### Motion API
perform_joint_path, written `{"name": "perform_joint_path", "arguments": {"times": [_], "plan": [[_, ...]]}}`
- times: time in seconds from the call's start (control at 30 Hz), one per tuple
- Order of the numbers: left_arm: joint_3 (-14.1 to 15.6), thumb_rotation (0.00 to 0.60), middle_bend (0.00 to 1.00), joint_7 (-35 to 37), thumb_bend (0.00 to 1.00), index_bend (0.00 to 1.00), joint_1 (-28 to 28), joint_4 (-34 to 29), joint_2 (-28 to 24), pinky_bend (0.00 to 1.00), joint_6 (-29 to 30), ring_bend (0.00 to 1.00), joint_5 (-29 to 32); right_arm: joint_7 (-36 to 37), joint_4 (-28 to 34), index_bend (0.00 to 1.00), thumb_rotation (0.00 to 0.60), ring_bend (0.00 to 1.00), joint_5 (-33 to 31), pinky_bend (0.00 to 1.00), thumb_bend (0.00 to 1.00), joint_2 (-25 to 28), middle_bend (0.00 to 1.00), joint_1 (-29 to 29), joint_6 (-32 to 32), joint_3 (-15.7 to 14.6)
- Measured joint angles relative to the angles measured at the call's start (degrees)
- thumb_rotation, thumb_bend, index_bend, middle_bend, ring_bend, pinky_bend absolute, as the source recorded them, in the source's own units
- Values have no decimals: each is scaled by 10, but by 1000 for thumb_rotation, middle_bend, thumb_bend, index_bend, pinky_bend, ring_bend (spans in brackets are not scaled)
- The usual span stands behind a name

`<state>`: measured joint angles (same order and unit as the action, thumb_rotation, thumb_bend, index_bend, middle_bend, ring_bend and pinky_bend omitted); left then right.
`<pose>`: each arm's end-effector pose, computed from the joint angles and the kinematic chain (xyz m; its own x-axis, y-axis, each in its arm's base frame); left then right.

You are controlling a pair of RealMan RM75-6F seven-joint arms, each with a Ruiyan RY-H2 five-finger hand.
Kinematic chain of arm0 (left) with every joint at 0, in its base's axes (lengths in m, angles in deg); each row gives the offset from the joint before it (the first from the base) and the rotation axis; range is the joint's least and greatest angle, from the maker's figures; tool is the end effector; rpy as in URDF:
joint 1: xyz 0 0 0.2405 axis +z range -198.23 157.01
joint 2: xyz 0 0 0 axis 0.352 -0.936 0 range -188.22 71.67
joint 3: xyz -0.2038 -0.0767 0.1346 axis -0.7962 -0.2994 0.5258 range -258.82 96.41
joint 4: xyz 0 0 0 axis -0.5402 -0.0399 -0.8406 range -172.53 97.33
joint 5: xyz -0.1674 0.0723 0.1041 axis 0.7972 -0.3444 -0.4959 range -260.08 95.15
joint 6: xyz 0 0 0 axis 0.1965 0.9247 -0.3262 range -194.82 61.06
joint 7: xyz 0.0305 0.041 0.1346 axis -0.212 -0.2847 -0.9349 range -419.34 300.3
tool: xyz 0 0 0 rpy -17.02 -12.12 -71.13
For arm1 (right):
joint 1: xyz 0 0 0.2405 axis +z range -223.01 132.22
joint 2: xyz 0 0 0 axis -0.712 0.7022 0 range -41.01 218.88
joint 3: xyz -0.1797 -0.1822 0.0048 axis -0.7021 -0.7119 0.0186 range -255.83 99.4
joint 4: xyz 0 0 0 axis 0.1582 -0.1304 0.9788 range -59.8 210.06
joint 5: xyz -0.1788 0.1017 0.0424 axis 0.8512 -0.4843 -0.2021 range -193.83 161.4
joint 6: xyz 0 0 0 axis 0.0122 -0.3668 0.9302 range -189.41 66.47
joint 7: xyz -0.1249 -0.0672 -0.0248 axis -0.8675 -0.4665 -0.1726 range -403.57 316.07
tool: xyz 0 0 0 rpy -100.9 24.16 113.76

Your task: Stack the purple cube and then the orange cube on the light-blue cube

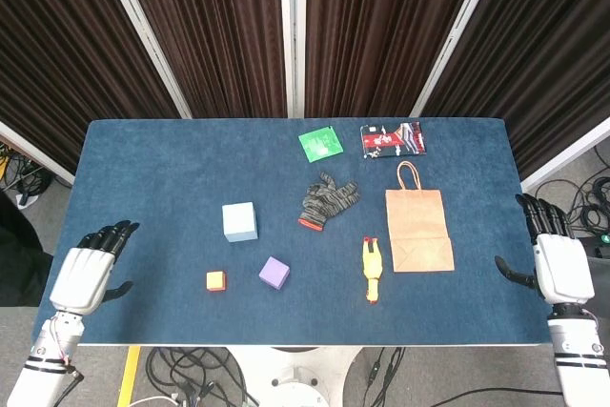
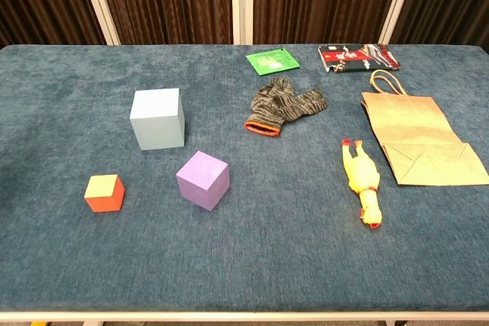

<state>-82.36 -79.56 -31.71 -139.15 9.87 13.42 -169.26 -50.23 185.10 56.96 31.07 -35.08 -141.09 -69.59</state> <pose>-0.2527 0.1986 0.1094 0.5158 0.0593 0.8546 0.8490 -0.1688 -0.5007 -0.2591 -0.2193 0.1741 0.2781 -0.0114 0.9605 -0.9586 0.0609 0.2782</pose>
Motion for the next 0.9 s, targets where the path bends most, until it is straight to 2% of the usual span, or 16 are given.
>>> {"name": "perform_joint_path", "arguments": {"times": [0.33, 0.57, 0.9], "plan": [[4, 600, 259, 9, 113, 196, 0, 3, 3, 323, -4, 224, -2, -3, 1, 21, 600, 0, 1, 0, 151, -1, 57, 0, -1, 1], [6, 600, 266, 13, 113, 197, -14, -24, 6, 332, -30, 225, -7, 1, 2, 21, 600, 0, -1, 0, 152, 1, 57, -1, 0, 2], [21, 600, 266, -51, 113, 198, -49, -72, 25, 334, -85, 224, -41, 25, 0, 20, 600, 0, -8, 0, 153, 11, 58, -1, 7, 7]]}}
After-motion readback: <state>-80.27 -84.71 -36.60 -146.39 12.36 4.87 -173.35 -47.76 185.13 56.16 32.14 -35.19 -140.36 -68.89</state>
